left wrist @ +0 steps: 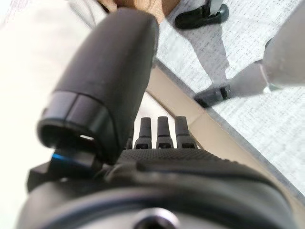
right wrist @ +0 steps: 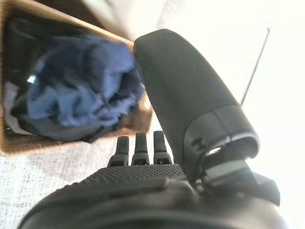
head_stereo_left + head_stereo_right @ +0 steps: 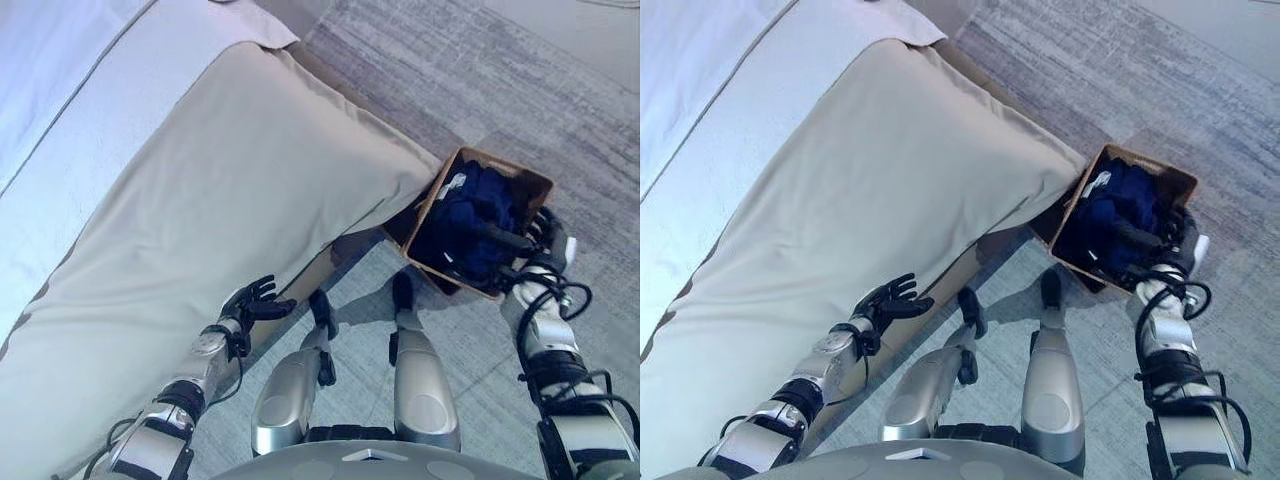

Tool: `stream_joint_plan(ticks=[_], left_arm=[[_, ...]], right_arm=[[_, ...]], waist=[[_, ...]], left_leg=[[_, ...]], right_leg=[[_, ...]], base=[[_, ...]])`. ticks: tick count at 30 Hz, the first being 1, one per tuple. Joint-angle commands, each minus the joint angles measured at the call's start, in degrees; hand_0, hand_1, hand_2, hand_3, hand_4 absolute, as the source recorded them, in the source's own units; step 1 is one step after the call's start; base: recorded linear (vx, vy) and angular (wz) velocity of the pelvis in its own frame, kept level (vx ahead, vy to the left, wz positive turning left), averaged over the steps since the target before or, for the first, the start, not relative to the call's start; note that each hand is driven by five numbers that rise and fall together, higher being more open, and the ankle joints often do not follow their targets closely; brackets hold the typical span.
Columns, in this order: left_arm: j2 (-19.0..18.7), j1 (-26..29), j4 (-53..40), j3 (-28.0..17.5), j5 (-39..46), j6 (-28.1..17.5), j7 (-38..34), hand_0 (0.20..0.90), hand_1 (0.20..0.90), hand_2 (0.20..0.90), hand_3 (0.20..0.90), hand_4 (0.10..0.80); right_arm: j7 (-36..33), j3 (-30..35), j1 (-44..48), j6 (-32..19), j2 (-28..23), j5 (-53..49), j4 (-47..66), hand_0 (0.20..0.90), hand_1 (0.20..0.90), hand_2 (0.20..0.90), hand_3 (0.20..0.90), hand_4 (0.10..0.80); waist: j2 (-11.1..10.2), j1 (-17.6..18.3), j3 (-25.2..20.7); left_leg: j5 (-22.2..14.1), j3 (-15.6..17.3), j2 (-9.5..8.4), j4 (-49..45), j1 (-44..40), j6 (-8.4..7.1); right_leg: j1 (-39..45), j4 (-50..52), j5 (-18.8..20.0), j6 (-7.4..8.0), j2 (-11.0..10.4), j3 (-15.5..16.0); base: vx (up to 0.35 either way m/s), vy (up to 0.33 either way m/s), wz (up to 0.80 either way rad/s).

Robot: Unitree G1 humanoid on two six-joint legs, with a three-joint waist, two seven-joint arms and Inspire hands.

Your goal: Pick up the clothes from the bed and place them into the basket

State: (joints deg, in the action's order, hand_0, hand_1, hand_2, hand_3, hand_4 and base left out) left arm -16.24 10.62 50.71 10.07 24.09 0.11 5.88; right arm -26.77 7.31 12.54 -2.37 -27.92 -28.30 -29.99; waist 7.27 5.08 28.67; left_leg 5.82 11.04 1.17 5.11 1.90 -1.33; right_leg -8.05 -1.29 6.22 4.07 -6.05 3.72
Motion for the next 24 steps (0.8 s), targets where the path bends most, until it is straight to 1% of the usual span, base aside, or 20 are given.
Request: stream_joint_plan(ticks=[1,2,3,5,6,7,8,9,10,11,12,13,14,17,19,20,22,23,24], left_arm=[[-2.9,-6.4,6.9,-1.4,-3.7,0.4,-0.4,0.9,0.9,0.9,0.9,0.8],[-2.5,-7.0,8.3,-1.9,-3.9,0.2,-0.5,0.9,0.9,0.9,0.9,0.8],[-1.9,-8.1,10.4,-2.6,-3.7,0.3,-0.6,0.9,0.9,0.9,0.9,0.8],[-1.6,-9.2,12.0,-3.9,-4.0,0.5,-0.6,0.9,0.9,0.9,0.9,0.8],[-1.4,-9.8,13.4,-4.7,-3.9,0.4,-0.5,0.9,0.9,0.9,0.9,0.8],[-1.1,-10.3,14.8,-5.5,-3.8,0.4,-0.4,0.9,0.9,0.9,0.9,0.8],[-1.0,-10.5,15.4,-6.0,-3.7,0.5,-0.4,0.9,0.9,0.9,0.9,0.8],[-0.9,-10.8,15.8,-6.3,-3.7,0.3,-0.3,0.9,0.9,0.9,0.9,0.8],[-0.9,-11.0,16.8,-6.7,-3.4,0.2,0.0,0.9,0.9,0.9,0.9,0.8],[-0.9,-11.0,17.2,-6.9,-3.5,0.2,0.1,0.9,0.9,0.9,0.9,0.8],[-0.7,-10.9,18.9,-7.7,-4.2,-0.1,0.6,0.9,0.9,0.9,0.9,0.8],[0.1,-11.1,19.8,-7.8,-5.0,-0.3,0.4,0.9,0.9,0.9,0.9,0.8],[0.6,-11.4,19.9,-8.1,-5.5,-0.1,0.2,0.9,0.9,0.9,0.9,0.8],[1.3,-12.7,20.4,-8.2,-6.0,-0.4,0.1,0.9,0.9,0.9,0.9,0.8],[1.7,-13.4,20.8,-8.4,-6.1,-0.7,0.2,0.9,0.9,0.9,0.9,0.8],[1.8,-13.8,20.6,-8.3,-5.8,-0.5,0.1,0.9,0.9,0.9,0.9,0.8],[1.3,-14.1,20.1,-8.3,-5.2,0.0,0.3,0.9,0.9,0.9,0.9,0.8],[1.2,-14.2,20.3,-8.4,-5.0,-0.4,0.4,0.9,0.9,0.9,0.9,0.8],[1.1,-14.1,20.1,-8.4,-4.8,-0.3,0.4,0.9,0.9,0.9,0.9,0.8]], right_arm=[[0.5,3.0,-4.4,-8.2,1.0,0.6,5.6,0.9,0.9,0.9,0.9,0.8],[0.1,3.7,-4.8,-8.4,1.3,0.8,6.5,0.9,0.9,0.9,0.9,0.8],[-1.1,4.2,-5.3,-9.4,2.0,2.7,7.5,0.9,0.9,0.9,0.9,0.8],[-2.9,5.0,-5.7,-9.4,2.6,3.8,9.6,0.9,0.9,0.9,0.9,0.8],[-2.2,5.5,-5.8,-10.2,3.0,2.6,10.7,0.9,0.9,0.9,0.9,0.8],[3.1,5.5,-5.8,-11.0,3.7,-3.1,12.3,0.9,0.9,0.9,0.9,0.8],[9.3,5.2,-5.8,-11.7,4.6,-12.1,14.0,0.9,0.9,0.9,0.9,0.8],[14.2,4.9,-5.8,-11.4,5.6,-18.8,15.2,0.9,0.9,0.9,0.9,0.8],[25.9,4.4,-6.0,-7.5,8.5,-37.3,17.7,0.9,0.9,0.9,0.9,0.8],[30.6,4.4,-6.2,-6.1,10.6,-43.3,17.8,0.9,0.9,0.9,0.9,0.8],[44.8,4.6,-6.8,0.9,17.0,-61.9,18.1,0.9,0.9,0.9,0.9,0.8],[49.9,4.5,-7.5,3.8,20.9,-66.0,18.7,0.9,0.9,0.9,0.9,0.8],[53.1,4.0,-7.8,6.4,23.3,-69.5,18.9,0.9,0.9,0.9,0.9,0.8],[56.7,2.0,-8.8,7.0,25.9,-66.3,17.9,0.9,0.9,0.9,0.9,0.8],[55.9,0.5,-9.6,5.9,26.2,-57.7,15.4,0.9,0.9,0.9,0.9,0.8],[54.7,-0.9,-10.2,4.7,25.2,-50.7,13.1,0.9,0.9,0.9,0.9,0.8],[46.6,-3.9,-11.1,-1.8,21.3,-36.2,5.4,0.9,0.9,0.9,0.9,0.8],[41.7,-5.0,-11.2,-4.8,19.0,-22.0,-0.4,0.9,0.9,0.9,0.9,0.8],[37.0,-6.1,-11.0,-7.1,17.2,-11.8,-3.9,0.9,0.9,0.9,0.9,0.8]], waist=[[-5.7,0.4,-15.5],[-5.9,0.2,-16.8],[-6.1,-0.1,-19.0],[-6.3,-0.6,-20.7],[-6.4,-0.9,-21.6],[-6.6,-1.1,-22.3],[-6.8,-1.3,-22.7],[-6.9,-1.4,-22.7],[-7.1,-1.5,-23.2],[-7.2,-1.5,-23.4],[-7.4,-1.8,-24.2],[-7.6,-2.0,-24.7],[-7.6,-2.3,-25.2],[-7.5,-2.8,-25.8],[-7.4,-3.1,-26.0],[-7.4,-3.2,-25.9],[-7.5,-3.5,-25.9],[-7.6,-3.7,-25.8],[-7.7,-3.9,-25.7]], left_leg=[[-7.7,-1.1,-0.69,-3.2,-0.2,0.81],[-8.4,-0.8,-0.9,-3.3,-1.2,1.07],[-9.2,-0.4,-1.05,-3.2,-3.2,1.47],[-9.9,-0.3,-1.3,-3.0,-5.0,1.84],[-10.4,-0.4,-1.4,-2.9,-6.1,2.03],[-10.8,-0.7,-1.61,-2.7,-7.3,2.28],[-10.9,-0.9,-1.72,-2.5,-7.7,2.42],[-11.2,-1.2,-1.81,-2.4,-8.4,2.53],[-11.3,-1.4,-1.92,-2.2,-9.0,2.66],[-11.3,-1.4,-1.96,-2.0,-9.2,2.66],[-11.3,-1.6,-1.97,-1.6,-9.6,2.74],[-11.4,-1.8,-1.96,-1.2,-10.0,2.95],[-11.3,-1.9,-2.01,-1.2,-9.9,3.02],[-11.3,-2.3,-2.05,-0.9,-10.4,3.04],[-11.3,-2.5,-2.1,-0.8,-10.5,2.97],[-11.4,-2.6,-2.11,-0.9,-10.8,2.87],[-11.2,-2.6,-2.22,-0.9,-10.7,2.6],[-11.0,-2.7,-2.2,-0.8,-10.5,2.36],[-10.9,-2.7,-2.21,-0.8,-10.5,2.28]], right_leg=[[1.4,2.1,-4.3,0.94,1.4,0.4],[2.4,1.7,-4.3,1.09,1.3,0.5],[4.3,1.3,-4.4,1.25,1.2,0.8],[6.1,1.1,-4.7,1.4,0.9,1.3],[7.2,1.0,-5.0,1.46,0.9,1.5],[8.5,0.8,-5.3,1.46,0.8,1.8],[8.9,0.8,-5.4,1.44,0.7,1.9],[9.6,0.9,-5.8,1.47,0.7,2.0],[10.2,1.0,-6.1,1.42,0.7,2.1],[10.4,1.1,-6.2,1.41,0.6,2.3],[10.8,1.3,-6.6,1.48,0.5,2.9],[11.3,1.3,-6.8,1.59,0.4,3.4],[11.3,1.3,-6.8,1.58,0.3,3.6],[11.8,1.2,-7.0,1.59,0.2,4.2],[12.2,0.9,-7.0,1.53,0.2,4.6],[12.7,0.8,-7.2,1.54,0.2,5.0],[12.9,0.3,-6.9,1.49,0.1,5.4],[13.1,0.0,-6.8,1.45,0.2,5.7],[13.2,-0.2,-6.7,1.42,0.3,5.8]], base=[[0.146,0.162,-0.09],[0.21,0.186,-0.14],[0.201,0.158,-0.09],[0.153,0.124,-0.06],[0.101,0.133,-0.05],[0.076,0.116,-0.03],[0.06,0.083,0.0],[0.047,0.052,0.05],[0.044,0.035,0.08],[0.052,0.037,0.13],[0.062,0.027,0.13],[0.062,0.024,0.22],[0.042,0.012,0.19],[0.027,0.017,0.21],[0.011,0.024,0.24],[0.001,0.018,0.16],[-0.015,0.002,0.15],[-0.024,-0.016,0.2],[-0.045,-0.042,0.13]])
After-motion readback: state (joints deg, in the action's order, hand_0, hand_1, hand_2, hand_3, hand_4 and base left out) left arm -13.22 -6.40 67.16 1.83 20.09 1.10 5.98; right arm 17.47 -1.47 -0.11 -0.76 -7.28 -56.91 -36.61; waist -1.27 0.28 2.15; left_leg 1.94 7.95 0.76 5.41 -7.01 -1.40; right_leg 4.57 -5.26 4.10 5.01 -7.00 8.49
